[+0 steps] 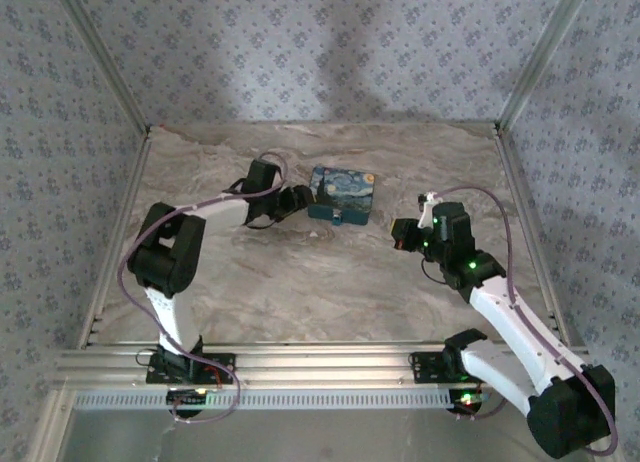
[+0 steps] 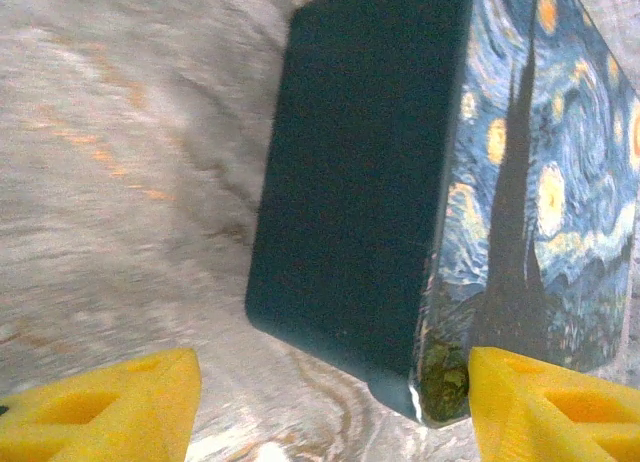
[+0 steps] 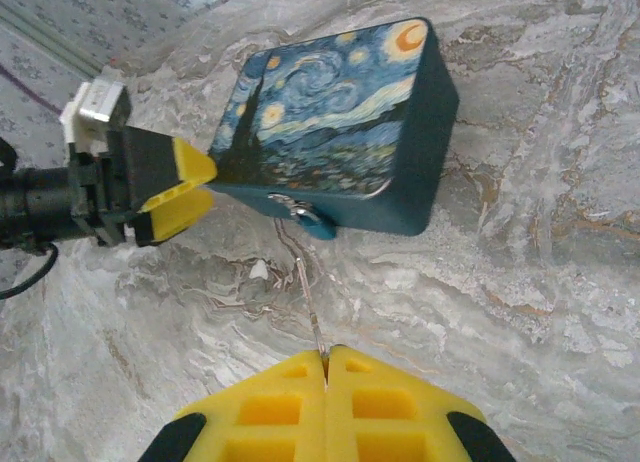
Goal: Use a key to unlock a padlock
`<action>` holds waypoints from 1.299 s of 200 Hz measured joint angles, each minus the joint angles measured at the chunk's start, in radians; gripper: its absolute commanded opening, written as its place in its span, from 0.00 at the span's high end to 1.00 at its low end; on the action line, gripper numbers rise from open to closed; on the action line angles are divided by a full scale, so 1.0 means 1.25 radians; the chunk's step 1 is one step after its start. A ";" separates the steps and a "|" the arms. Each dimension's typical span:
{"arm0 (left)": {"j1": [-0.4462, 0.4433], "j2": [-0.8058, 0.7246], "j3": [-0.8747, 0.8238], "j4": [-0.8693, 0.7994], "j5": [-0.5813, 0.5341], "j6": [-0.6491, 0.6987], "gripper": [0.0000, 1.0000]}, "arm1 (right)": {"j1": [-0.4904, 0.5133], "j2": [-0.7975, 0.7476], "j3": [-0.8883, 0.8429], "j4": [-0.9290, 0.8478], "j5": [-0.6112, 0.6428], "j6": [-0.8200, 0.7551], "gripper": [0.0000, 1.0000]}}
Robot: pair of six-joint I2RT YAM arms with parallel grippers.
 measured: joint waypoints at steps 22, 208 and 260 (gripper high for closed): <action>0.036 -0.017 -0.016 -0.007 0.000 0.013 0.30 | 0.000 0.016 0.000 0.001 -0.008 0.000 1.00; 0.025 -0.274 -0.321 0.210 0.069 0.240 0.12 | -0.014 0.472 0.161 0.276 -0.291 0.019 1.00; 0.003 -0.218 -0.331 0.282 0.131 0.313 0.18 | -0.005 0.681 0.305 0.351 -0.339 0.049 1.00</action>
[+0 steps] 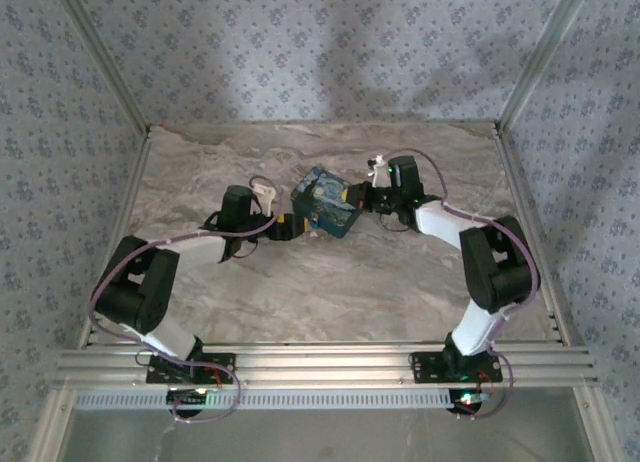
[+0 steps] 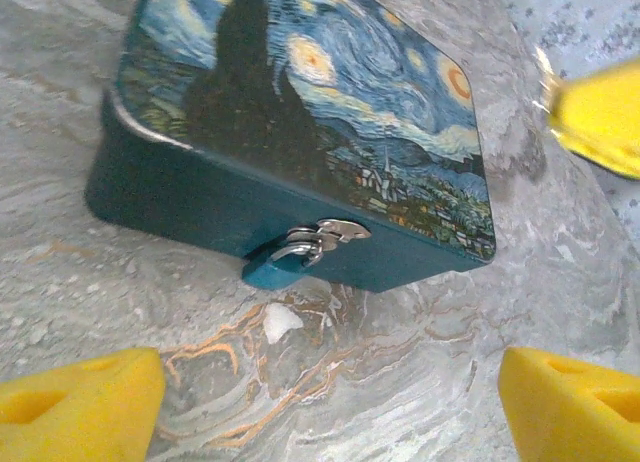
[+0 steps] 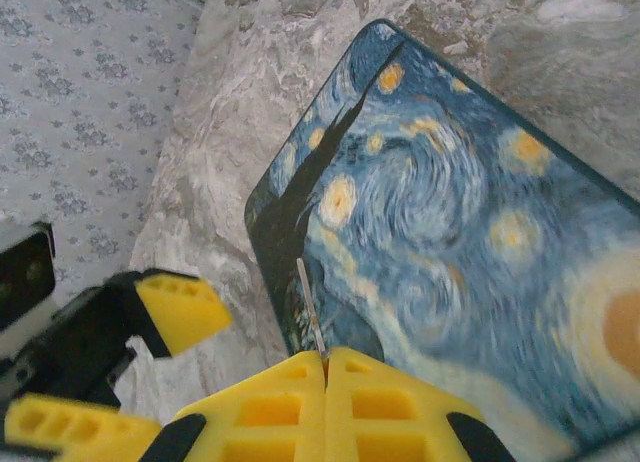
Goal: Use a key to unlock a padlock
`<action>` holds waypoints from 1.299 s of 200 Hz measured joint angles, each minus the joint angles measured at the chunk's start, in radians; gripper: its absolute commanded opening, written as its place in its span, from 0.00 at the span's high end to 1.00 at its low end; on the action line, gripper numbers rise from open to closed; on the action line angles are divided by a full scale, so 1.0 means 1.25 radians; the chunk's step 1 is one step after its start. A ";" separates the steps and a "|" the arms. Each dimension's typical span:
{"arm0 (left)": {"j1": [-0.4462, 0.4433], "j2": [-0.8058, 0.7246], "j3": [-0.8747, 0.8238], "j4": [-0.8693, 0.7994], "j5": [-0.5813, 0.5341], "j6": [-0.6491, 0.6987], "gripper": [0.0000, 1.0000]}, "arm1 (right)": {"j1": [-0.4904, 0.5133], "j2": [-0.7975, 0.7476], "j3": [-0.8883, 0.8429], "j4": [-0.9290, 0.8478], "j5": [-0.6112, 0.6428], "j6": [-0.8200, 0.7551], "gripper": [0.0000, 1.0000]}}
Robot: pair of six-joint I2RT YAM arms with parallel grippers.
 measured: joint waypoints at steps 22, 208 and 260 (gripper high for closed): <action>-0.020 0.036 0.012 -0.001 -0.002 0.036 0.18 | 0.014 0.062 0.058 0.002 -0.010 0.002 1.00; -0.041 0.239 0.089 0.132 0.026 0.064 0.31 | 0.040 0.163 0.160 -0.060 0.004 -0.049 1.00; -0.041 0.274 0.109 0.174 0.025 0.064 0.37 | 0.043 0.163 0.163 -0.065 0.004 -0.056 1.00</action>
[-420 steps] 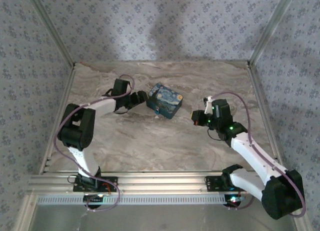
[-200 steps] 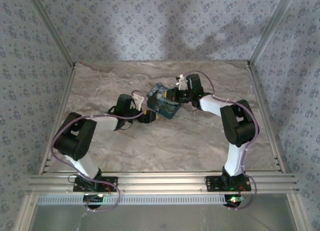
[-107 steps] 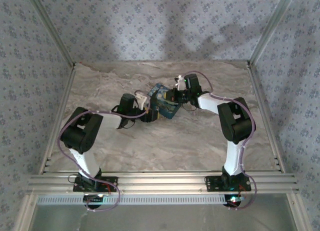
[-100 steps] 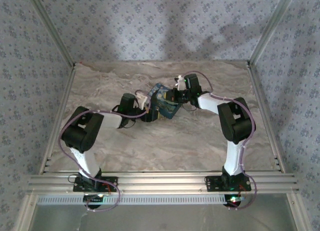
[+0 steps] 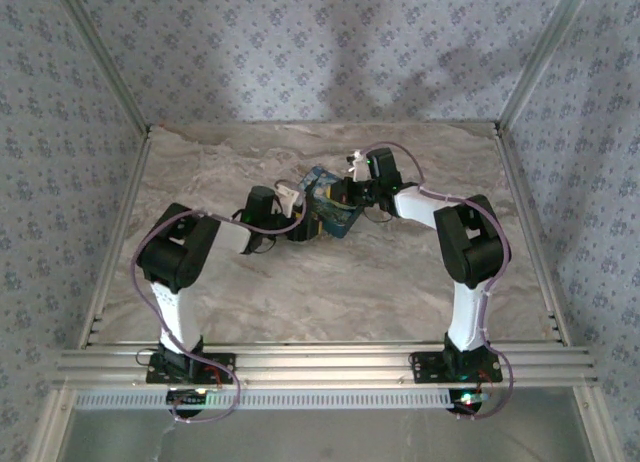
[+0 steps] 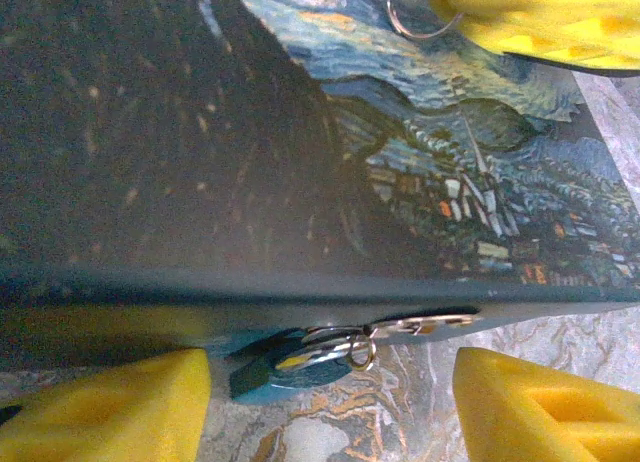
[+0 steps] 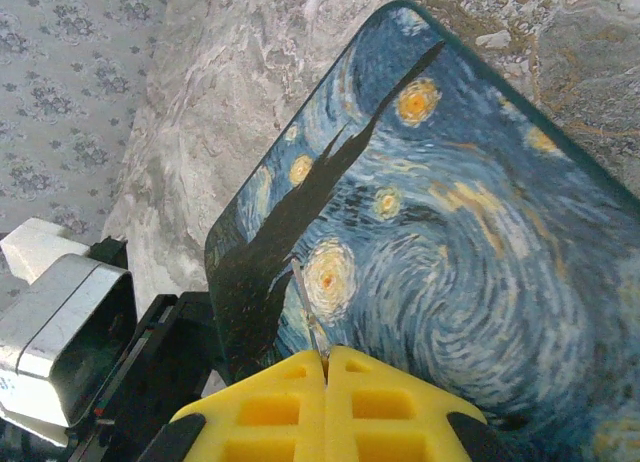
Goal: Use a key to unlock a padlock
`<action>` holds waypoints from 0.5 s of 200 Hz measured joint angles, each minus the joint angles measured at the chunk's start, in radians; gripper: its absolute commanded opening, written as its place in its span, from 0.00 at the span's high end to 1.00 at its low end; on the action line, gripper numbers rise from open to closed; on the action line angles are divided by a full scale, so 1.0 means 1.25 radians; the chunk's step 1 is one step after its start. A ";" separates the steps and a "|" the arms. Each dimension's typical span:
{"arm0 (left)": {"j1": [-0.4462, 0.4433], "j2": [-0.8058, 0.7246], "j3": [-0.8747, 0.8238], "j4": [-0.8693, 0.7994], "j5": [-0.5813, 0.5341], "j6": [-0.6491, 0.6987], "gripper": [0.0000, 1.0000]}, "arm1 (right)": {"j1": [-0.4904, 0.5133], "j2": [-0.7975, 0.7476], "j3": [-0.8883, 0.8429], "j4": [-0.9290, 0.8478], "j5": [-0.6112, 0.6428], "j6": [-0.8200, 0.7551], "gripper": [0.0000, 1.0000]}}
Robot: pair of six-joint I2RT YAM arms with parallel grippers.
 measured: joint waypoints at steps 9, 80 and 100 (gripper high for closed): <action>0.000 0.005 0.004 0.002 0.001 0.000 0.38 | 0.002 0.000 0.000 -0.001 0.000 -0.002 1.00; -0.004 0.012 0.020 -0.016 -0.009 0.014 0.43 | 0.004 0.000 0.000 -0.002 0.002 -0.003 1.00; -0.011 0.012 0.023 -0.023 -0.019 0.021 0.44 | 0.004 0.000 0.000 -0.002 0.003 -0.003 1.00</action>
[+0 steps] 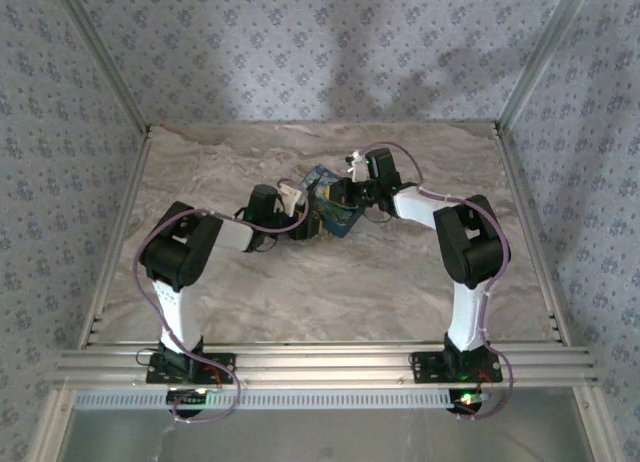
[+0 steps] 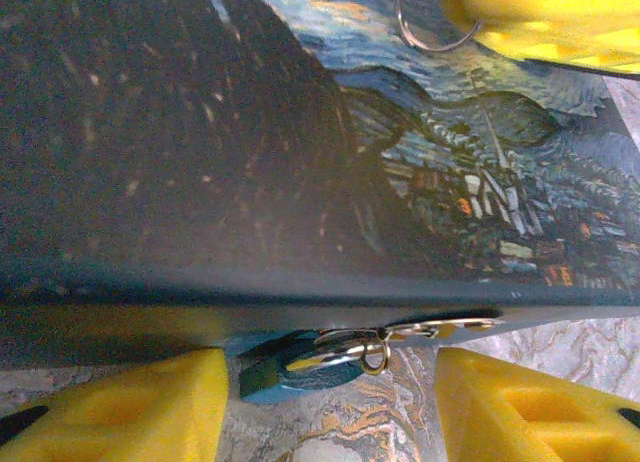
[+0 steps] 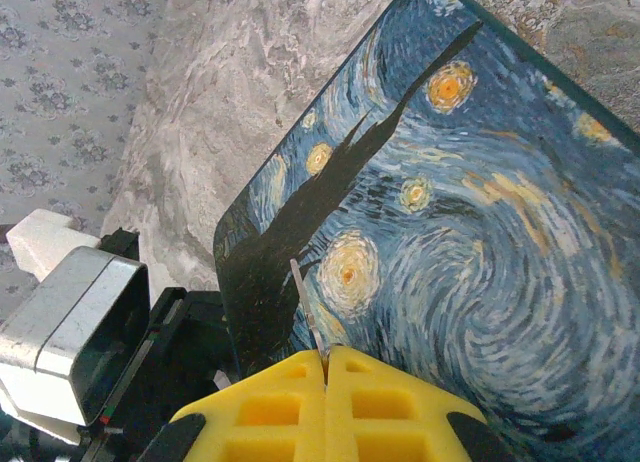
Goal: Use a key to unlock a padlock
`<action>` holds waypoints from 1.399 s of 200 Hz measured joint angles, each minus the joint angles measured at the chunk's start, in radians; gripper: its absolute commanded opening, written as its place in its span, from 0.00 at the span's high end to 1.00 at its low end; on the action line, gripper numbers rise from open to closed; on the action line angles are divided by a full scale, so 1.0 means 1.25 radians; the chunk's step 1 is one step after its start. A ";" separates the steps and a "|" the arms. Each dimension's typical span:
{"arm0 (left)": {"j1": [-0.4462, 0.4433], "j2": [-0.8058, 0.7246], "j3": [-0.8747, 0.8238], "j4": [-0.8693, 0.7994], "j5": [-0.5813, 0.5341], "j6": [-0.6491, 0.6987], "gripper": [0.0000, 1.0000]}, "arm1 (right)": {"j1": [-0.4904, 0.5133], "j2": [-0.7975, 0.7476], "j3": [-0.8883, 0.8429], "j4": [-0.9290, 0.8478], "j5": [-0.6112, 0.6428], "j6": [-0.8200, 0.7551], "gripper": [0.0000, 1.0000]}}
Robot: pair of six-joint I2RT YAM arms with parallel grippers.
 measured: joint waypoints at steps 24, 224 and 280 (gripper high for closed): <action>-0.004 0.002 0.004 -0.004 -0.008 0.000 0.45 | 0.001 0.000 0.000 0.000 0.002 0.000 1.00; -0.061 0.007 0.016 -0.020 -0.138 0.015 0.66 | 0.016 0.002 0.006 -0.005 0.006 0.001 1.00; -0.068 0.007 0.023 -0.033 -0.131 0.013 0.74 | 0.019 0.001 0.006 -0.005 0.006 0.001 1.00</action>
